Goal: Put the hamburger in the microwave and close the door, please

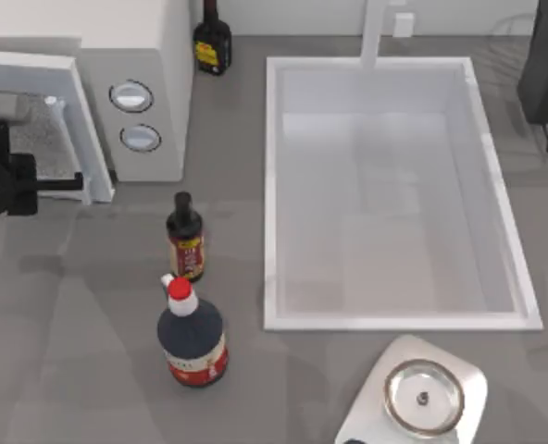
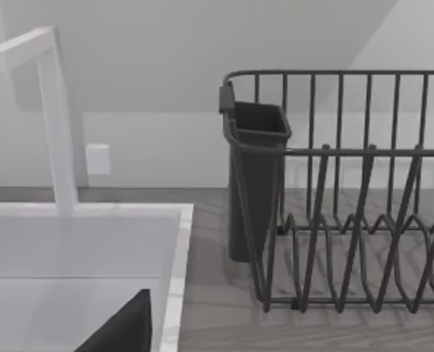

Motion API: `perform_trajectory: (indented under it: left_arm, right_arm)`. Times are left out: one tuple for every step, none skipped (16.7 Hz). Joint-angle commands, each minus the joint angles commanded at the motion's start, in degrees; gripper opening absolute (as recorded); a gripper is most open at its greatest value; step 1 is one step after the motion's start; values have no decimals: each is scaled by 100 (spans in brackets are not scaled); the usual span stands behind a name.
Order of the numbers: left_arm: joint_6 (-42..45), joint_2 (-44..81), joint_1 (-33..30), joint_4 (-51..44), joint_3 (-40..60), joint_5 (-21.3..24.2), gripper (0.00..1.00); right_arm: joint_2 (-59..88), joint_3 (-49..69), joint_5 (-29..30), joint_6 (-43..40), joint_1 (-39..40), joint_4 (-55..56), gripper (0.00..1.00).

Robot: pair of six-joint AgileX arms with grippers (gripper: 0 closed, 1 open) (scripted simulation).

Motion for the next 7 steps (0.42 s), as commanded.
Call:
perform_trajectory:
  left_arm:
    - [-2, 276, -6, -26, 311, 0, 0]
    - [-7, 525, -9, -53, 616, -2, 0]
    - [-11, 738, -11, -76, 877, -5, 0]
    - [-15, 919, -13, -92, 1079, -7, 0]
    - [-16, 1053, -14, -100, 1217, -10, 0]
    - [-16, 1129, -15, -101, 1296, -12, 0]
    - [-16, 1147, -15, -101, 1315, -13, 0]
  right_arm:
    - [0, 0, 0, 0, 0, 0, 100]
    - [0, 0, 0, 0, 0, 0, 100]
    - [0, 0, 0, 0, 0, 0, 100]
    - [0, 0, 0, 0, 0, 0, 100]
    - [0, 0, 0, 0, 0, 0, 100]
    - [0, 0, 0, 0, 0, 0, 100]
    - [0, 0, 0, 0, 0, 0, 100]
